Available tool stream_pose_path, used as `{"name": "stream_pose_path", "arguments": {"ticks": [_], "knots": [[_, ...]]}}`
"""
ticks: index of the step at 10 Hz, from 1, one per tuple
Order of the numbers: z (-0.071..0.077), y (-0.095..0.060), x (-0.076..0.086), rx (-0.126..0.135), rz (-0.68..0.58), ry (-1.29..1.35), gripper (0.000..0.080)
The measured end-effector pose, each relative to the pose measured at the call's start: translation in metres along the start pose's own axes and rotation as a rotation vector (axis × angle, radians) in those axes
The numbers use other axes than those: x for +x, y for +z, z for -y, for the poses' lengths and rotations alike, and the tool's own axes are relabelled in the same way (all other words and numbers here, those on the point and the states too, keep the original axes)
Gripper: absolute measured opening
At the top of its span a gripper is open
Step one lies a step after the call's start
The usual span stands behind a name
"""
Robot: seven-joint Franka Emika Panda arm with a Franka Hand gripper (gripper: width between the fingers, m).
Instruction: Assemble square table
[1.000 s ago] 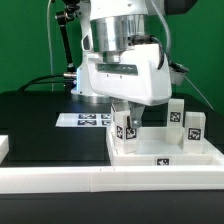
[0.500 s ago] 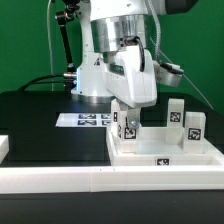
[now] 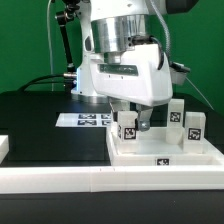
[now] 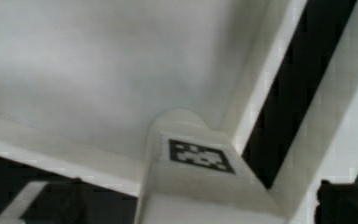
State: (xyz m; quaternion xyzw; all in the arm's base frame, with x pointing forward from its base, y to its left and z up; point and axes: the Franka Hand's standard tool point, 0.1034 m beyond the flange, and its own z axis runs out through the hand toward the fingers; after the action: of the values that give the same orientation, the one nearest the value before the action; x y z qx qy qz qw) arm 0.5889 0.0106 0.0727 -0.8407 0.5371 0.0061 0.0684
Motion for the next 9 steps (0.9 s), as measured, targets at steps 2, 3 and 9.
{"name": "stream_pose_path", "arguments": {"ticks": [2,3,9], "knots": [[-0.0001,0.0001,0.0001,0.000,0.000,-0.153,0.0648],[-0.0002,0.0002,0.0001,-0.001,0.000,-0.257,0.0648],[0.0039,-0.0036,0.0020,-0.060,-0.025,-0.930,0.0648]]}}
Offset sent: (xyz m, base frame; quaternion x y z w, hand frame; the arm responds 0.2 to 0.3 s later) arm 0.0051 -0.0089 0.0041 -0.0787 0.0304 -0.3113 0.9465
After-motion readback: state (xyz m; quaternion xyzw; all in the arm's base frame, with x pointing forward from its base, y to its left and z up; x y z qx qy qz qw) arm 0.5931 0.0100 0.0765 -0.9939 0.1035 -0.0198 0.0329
